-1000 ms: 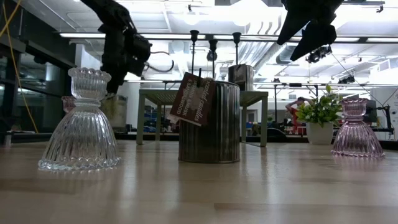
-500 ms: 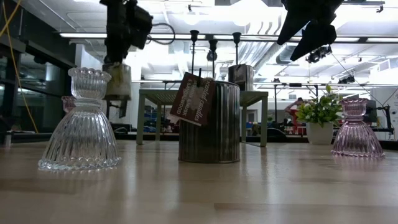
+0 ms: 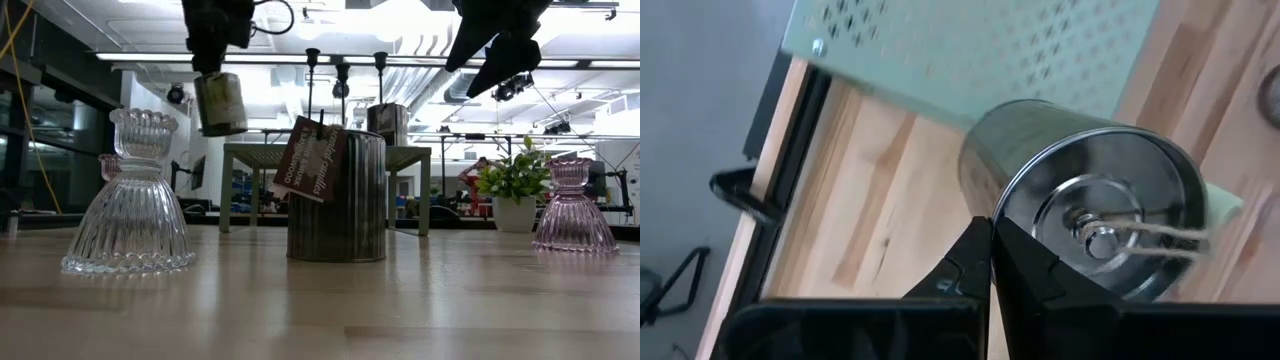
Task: Pick & Place candle stick holders
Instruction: Put the top silver scented candle on the shelf aligned with the silver scented candle
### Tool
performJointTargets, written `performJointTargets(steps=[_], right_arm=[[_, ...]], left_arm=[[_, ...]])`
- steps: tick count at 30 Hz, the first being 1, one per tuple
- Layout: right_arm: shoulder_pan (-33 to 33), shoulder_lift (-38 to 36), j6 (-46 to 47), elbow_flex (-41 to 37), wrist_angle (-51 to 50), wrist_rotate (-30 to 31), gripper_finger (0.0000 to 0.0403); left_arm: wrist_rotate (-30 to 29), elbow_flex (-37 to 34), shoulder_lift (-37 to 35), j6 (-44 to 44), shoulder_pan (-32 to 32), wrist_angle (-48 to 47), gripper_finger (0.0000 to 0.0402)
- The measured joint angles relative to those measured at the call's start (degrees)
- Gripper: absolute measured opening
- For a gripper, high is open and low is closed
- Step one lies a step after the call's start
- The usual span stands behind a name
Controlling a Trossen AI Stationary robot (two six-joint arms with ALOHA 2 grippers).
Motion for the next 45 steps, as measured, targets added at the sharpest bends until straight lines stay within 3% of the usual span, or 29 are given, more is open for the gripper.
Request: performJointTargets(steps=[16,45], right_arm=[[0.0,0.0,0.08,0.0,0.33,-0.04,0.0392],[0.0,0.0,1.13,0.0,0.19,-1.12,0.0392]], left_arm=[[0.56,1.21,5.62,-3.04,-5.27,9.05,0.0],[-0.98,1.21,8.49,-2.89,-5.57,17.85,0.0]])
